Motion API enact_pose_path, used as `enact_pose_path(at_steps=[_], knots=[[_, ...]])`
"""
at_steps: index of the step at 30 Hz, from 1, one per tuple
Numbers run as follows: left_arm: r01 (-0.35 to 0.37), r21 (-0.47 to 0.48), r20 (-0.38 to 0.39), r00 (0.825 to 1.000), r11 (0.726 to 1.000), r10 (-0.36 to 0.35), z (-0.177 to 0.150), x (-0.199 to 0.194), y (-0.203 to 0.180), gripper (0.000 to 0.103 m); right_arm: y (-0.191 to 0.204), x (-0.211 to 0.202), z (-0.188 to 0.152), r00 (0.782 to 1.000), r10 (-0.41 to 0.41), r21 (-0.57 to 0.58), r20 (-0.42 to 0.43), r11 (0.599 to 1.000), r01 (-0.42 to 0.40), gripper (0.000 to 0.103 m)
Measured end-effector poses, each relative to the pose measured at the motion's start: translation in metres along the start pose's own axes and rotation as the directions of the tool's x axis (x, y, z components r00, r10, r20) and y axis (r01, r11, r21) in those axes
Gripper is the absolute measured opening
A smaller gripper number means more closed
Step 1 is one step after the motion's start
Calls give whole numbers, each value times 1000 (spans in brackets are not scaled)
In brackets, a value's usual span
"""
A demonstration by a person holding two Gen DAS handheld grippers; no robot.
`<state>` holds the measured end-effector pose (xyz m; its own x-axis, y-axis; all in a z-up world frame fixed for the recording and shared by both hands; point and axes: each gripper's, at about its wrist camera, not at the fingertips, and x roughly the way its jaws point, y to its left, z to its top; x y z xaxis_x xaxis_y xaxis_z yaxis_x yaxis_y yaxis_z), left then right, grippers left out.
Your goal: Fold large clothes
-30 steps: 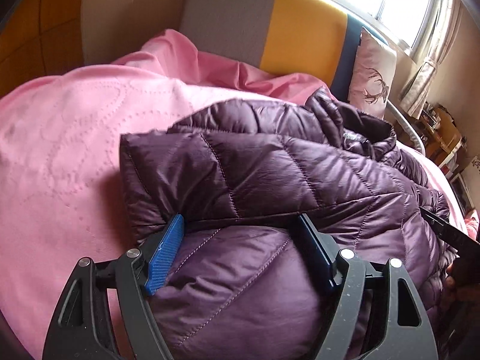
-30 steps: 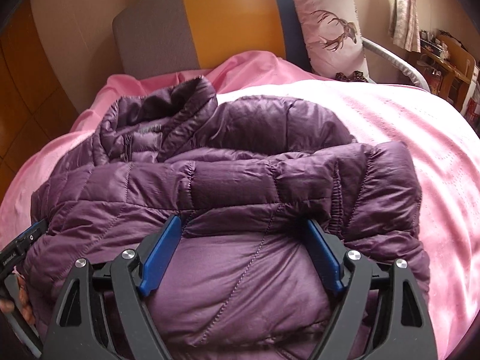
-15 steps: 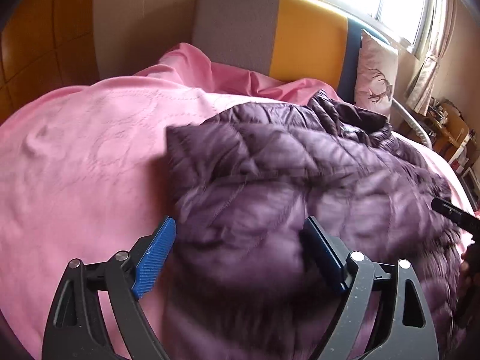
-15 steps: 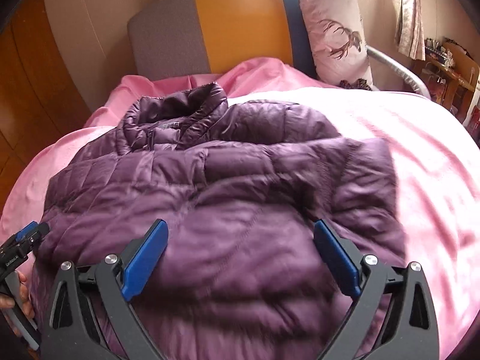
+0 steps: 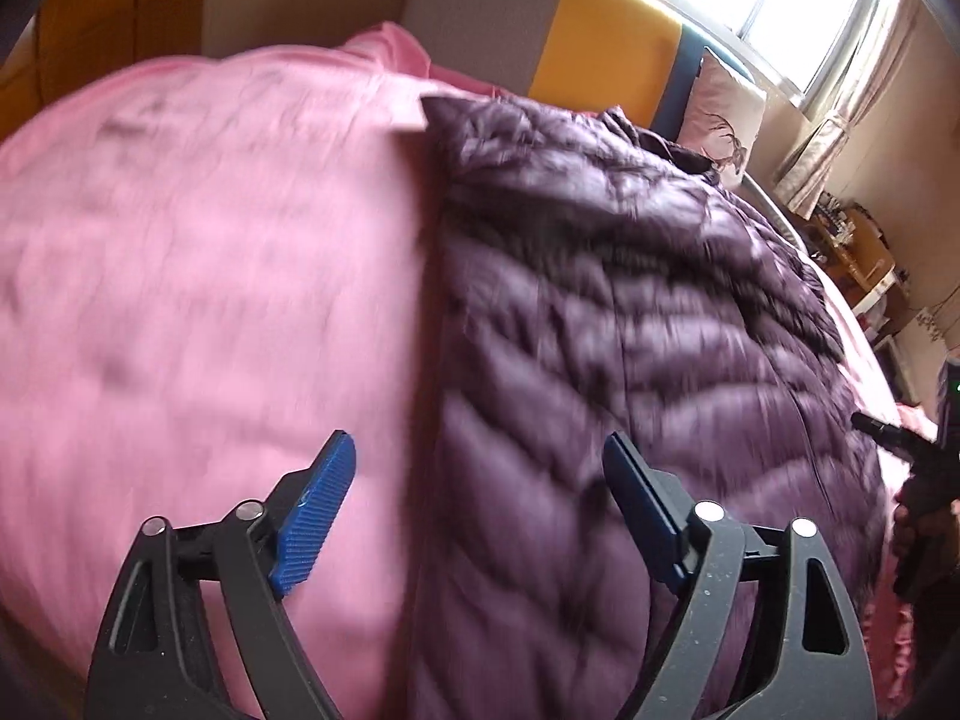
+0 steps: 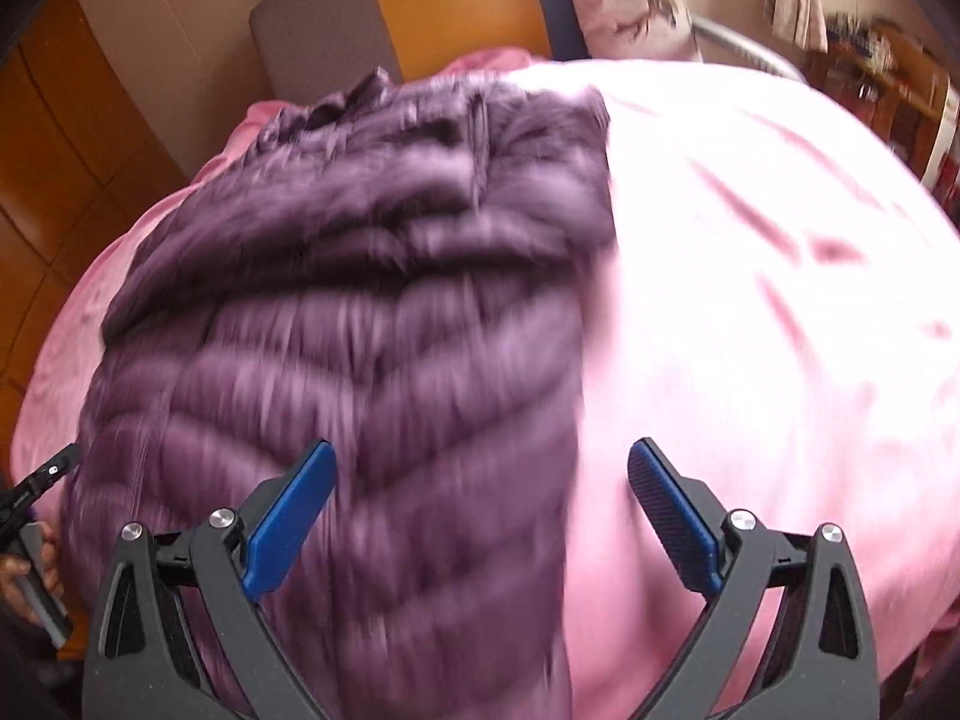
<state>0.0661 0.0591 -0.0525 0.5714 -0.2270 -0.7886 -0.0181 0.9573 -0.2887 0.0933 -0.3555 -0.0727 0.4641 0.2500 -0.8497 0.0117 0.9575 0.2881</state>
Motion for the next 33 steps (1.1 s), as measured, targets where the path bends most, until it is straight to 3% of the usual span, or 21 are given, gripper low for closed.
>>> enact_pose_path(at_steps=[4,7,14,16,17,18,19,21,28,33], knots=[[27,5,8,1000,1000,-27,-28,-24,5,77,4,-25,-40,999,49,-5,-13,999,-49,94],[44,-4,-4,999,999,-44,-48,-39,7,72,7,-35,-69,989,118,25,-86,993,-116,81],[133,-51,-130,982,990,-139,-89,-40,11,71,9,-46,-121,962,216,56,-166,976,-210,77],[152,-53,-163,974,987,-159,-97,-37,10,58,11,-45,-123,957,217,43,-190,976,-212,64],[164,-47,-171,971,985,-169,-97,-37,9,50,13,-45,-122,955,217,37,-200,976,-214,51],[183,-46,-179,966,982,-188,-97,-38,8,35,15,-46,-121,951,231,41,-204,973,-228,38],[192,-43,-180,964,980,-197,-96,-39,6,22,18,-48,-120,948,247,43,-202,969,-244,31],[212,-13,-172,962,977,-211,-93,-45,0,12,26,-58,-114,943,279,25,-183,960,-279,18],[367,-14,-61,928,930,-367,-62,-84,-3,6,41,-102,-71,898,440,39,-7,898,-439,11],[443,-24,19,897,896,-442,-29,-98,-5,6,38,-114,-35,865,494,65,92,864,-500,10]])
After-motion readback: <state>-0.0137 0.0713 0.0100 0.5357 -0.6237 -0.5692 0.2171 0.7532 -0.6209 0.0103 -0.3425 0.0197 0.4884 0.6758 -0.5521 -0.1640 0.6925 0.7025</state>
